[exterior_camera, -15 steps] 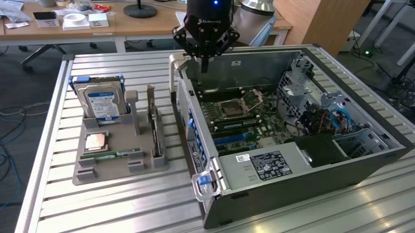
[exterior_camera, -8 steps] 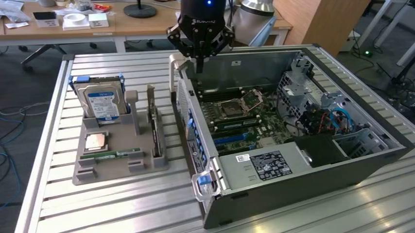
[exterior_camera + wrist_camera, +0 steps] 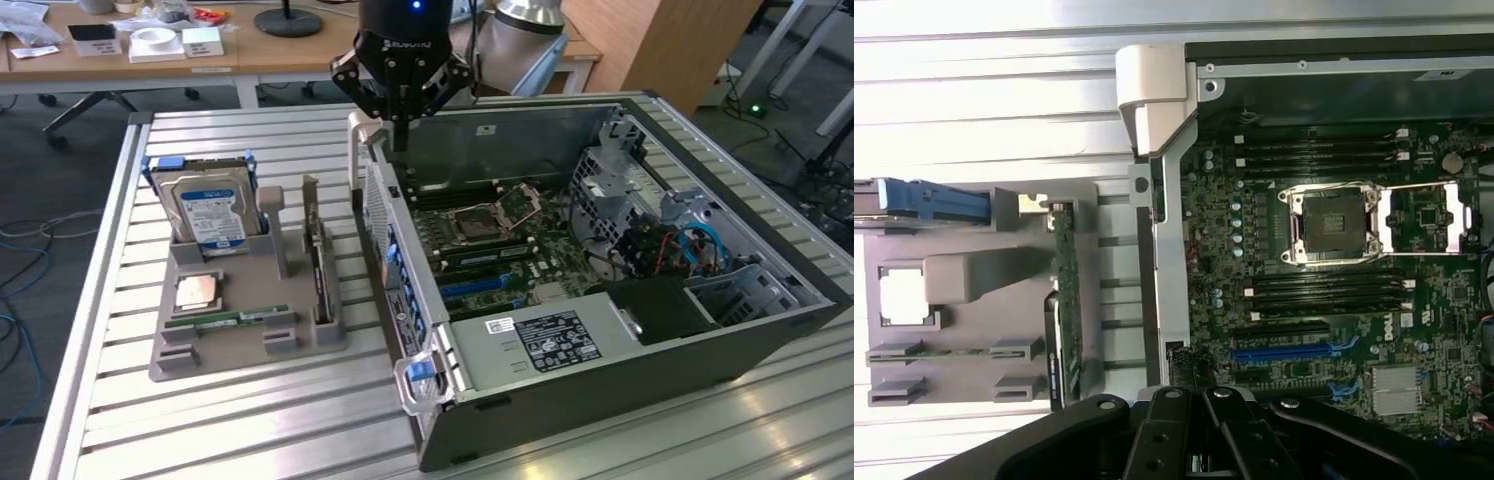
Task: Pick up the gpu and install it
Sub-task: 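Reach for the gpu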
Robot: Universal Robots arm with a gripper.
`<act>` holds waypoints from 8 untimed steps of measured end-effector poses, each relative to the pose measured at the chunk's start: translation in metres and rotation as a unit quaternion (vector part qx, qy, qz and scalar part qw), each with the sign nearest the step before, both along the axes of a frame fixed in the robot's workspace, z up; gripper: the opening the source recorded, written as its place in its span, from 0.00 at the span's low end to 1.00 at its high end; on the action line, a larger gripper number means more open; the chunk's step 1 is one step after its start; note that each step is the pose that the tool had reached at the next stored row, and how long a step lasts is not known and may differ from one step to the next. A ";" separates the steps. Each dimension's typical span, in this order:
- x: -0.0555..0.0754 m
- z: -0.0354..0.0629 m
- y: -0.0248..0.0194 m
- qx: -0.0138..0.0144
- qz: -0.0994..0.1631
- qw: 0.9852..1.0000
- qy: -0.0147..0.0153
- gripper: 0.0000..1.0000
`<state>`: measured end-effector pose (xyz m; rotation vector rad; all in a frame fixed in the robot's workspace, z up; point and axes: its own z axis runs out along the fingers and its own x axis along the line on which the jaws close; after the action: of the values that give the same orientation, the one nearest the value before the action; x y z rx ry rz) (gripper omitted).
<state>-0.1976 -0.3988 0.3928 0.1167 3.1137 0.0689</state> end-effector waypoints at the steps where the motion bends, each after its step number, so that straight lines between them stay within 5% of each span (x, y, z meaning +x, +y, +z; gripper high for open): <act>1: -0.001 0.0000 0.0000 0.000 0.000 1.000 0.000 0.11; 8: -0.009 -0.0002 0.0000 0.000 0.000 1.000 0.000 0.11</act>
<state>-0.2071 -0.3988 0.3926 0.1166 3.1136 0.0689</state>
